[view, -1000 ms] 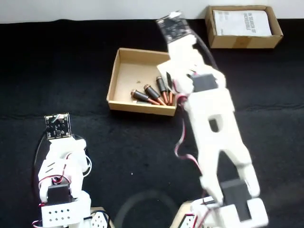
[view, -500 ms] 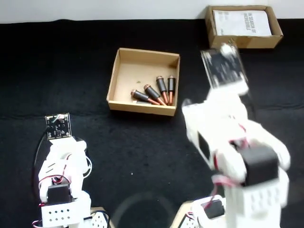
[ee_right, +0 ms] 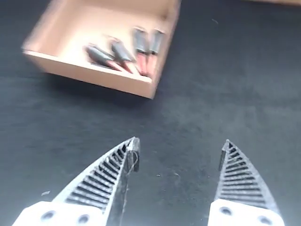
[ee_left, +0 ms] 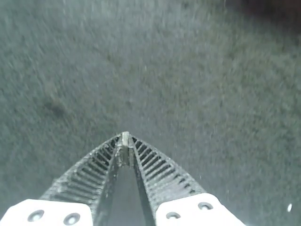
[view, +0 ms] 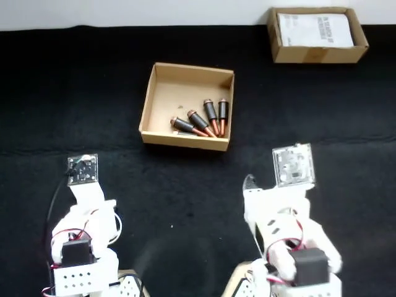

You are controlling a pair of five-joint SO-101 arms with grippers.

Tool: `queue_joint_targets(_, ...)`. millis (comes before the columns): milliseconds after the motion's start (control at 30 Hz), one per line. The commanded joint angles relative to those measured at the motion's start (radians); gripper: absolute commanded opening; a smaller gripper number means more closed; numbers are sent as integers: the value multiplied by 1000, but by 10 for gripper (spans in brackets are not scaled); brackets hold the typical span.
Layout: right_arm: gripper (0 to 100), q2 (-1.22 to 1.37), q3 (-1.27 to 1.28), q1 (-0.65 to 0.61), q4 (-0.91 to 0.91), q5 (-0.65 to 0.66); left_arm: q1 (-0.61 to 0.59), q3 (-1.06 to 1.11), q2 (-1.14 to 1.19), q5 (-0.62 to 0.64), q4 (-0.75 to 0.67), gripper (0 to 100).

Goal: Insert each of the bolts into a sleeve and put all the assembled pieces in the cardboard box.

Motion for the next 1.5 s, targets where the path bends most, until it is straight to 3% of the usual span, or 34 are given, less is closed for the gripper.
queue_joint_targets(0,236,-53,377,162,-266,144,8,18,-7,-5,46,9)
queue_joint_targets(100,143,-59,599,259,-404,244,8,18,-7,-5,87,9)
queue_joint_targets(200,5,-59,648,321,-404,249,8,18,-7,-5,100,9)
queue_joint_targets(433,6,-59,628,346,-122,247,41,18,-7,-5,100,9)
queue_joint_targets(567,6,-61,627,418,-85,235,65,18,-7,-5,100,8)
queue_joint_targets(833,6,-61,604,236,-58,-170,65,18,-7,-5,100,8)
queue_joint_targets(1467,6,-61,599,222,-27,-178,61,18,-7,-5,100,9)
